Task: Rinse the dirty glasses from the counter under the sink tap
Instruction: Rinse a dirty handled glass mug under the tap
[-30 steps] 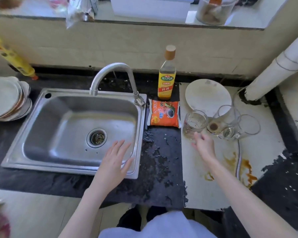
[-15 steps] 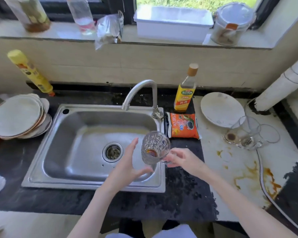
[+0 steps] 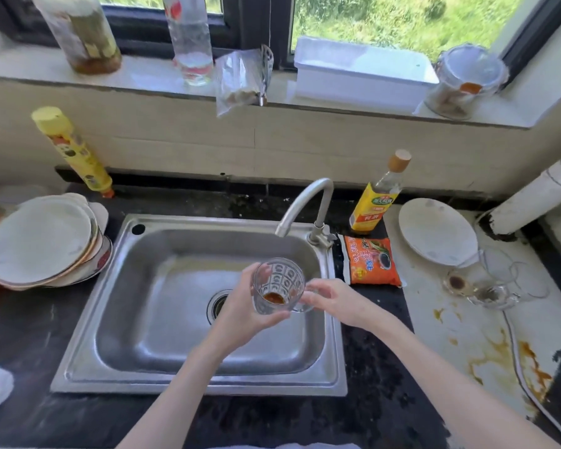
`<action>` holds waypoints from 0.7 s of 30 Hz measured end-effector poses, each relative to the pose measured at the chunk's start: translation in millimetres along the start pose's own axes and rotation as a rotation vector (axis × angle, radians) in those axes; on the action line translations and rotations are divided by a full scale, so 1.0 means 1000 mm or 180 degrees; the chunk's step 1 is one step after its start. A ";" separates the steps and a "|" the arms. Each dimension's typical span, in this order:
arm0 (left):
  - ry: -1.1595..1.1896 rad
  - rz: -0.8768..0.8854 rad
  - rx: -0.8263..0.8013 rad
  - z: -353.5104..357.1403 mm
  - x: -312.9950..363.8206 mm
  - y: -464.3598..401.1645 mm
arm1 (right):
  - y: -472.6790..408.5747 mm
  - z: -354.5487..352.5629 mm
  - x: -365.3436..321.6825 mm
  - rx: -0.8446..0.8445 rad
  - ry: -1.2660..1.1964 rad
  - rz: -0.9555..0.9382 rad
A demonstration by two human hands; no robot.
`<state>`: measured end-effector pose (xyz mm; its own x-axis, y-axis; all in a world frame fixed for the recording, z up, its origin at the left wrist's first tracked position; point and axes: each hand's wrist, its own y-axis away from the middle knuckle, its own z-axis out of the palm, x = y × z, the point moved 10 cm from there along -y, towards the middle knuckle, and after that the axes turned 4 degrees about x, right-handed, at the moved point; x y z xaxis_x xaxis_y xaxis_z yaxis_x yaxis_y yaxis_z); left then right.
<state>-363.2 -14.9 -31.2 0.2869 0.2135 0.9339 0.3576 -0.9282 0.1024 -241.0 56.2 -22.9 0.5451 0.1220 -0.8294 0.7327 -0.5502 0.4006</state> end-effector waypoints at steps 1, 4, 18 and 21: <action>0.0053 -0.0039 0.0059 0.000 -0.003 -0.003 | -0.006 -0.004 0.002 0.0008 0.0102 0.0030; 0.0112 -0.0276 0.0141 -0.001 -0.018 -0.011 | -0.026 -0.025 0.017 0.0279 -0.0045 0.0179; -0.0072 -0.0759 0.0177 0.001 -0.058 -0.027 | -0.078 -0.090 0.054 0.2055 0.0801 0.0231; -0.0071 -0.0864 0.0183 0.004 -0.065 -0.029 | -0.077 -0.072 0.056 0.1900 0.1030 0.0032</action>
<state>-388.8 -0.9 -95.9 0.1930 0.4592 0.8671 0.4738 -0.8175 0.3275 -237.2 164.8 -72.4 0.7132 0.3044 -0.6314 0.4271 -0.9030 0.0471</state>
